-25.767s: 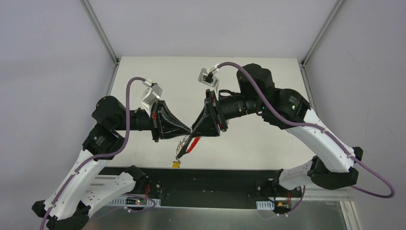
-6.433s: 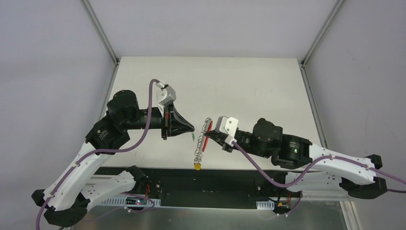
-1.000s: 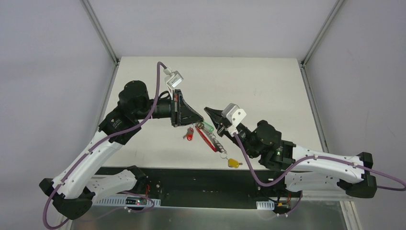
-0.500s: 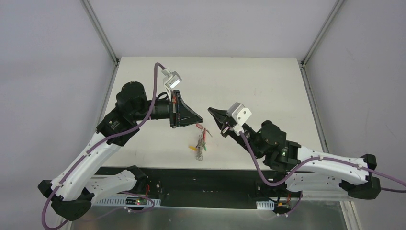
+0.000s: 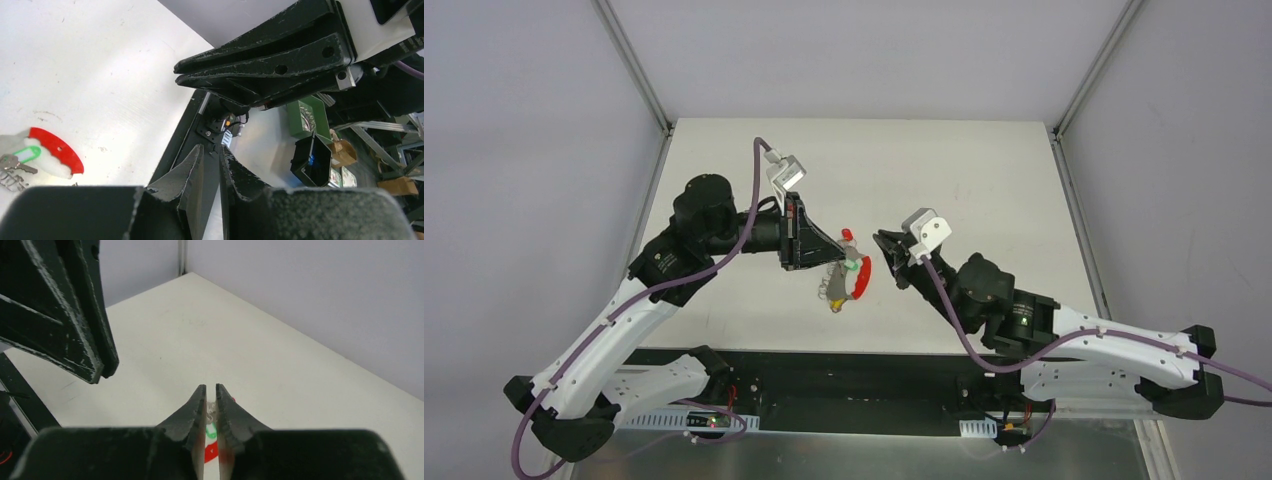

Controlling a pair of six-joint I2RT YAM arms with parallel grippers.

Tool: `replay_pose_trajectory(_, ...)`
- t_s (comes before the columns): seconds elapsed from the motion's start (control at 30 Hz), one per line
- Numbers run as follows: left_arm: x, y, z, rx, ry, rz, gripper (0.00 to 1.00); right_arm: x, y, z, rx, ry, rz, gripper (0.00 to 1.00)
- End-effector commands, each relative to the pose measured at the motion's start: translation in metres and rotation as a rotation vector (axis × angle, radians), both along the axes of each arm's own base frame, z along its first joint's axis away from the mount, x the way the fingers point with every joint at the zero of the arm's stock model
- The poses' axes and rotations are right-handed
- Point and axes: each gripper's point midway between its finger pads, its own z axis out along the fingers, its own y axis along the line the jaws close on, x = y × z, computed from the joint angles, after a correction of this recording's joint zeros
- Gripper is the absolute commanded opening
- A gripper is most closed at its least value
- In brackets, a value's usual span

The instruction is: Put the keys on the keyring

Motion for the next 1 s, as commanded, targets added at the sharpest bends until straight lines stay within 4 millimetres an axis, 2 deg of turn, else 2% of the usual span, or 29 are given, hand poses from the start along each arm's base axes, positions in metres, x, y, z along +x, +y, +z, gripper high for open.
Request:
replay_pose_trajectory(0.0,0.008,0.004,-0.012,0.039,-0.027,0.049,0.19,0.015,-0.015,-0.018,0.011,0.119,-0.118,0.21)
replay_pose_trajectory(0.1,0.016,0.006,-0.026,0.082,-0.018,0.094,0.27,0.026,-0.022,-0.044,-0.005,0.24,-0.162,0.42)
replay_pose_trajectory(0.2,0.029,0.013,-0.042,0.14,-0.008,0.173,0.34,0.035,-0.022,-0.071,-0.027,0.374,-0.165,0.53)
replay_pose_trajectory(0.37,0.051,0.035,-0.069,0.259,0.002,0.338,0.46,0.044,-0.008,-0.111,-0.087,0.541,-0.148,0.56)
replay_pose_trajectory(0.6,0.076,0.073,-0.1,0.408,0.015,0.565,0.57,0.059,0.033,-0.151,-0.155,0.695,-0.049,0.58)
replay_pose_trajectory(0.87,0.083,0.119,-0.113,0.463,0.018,0.749,0.64,0.093,0.058,-0.194,-0.24,0.732,0.013,0.58)
replay_pose_trajectory(0.97,0.085,0.134,-0.121,0.485,0.027,0.81,0.64,0.096,0.075,-0.208,-0.275,0.721,0.096,0.58)
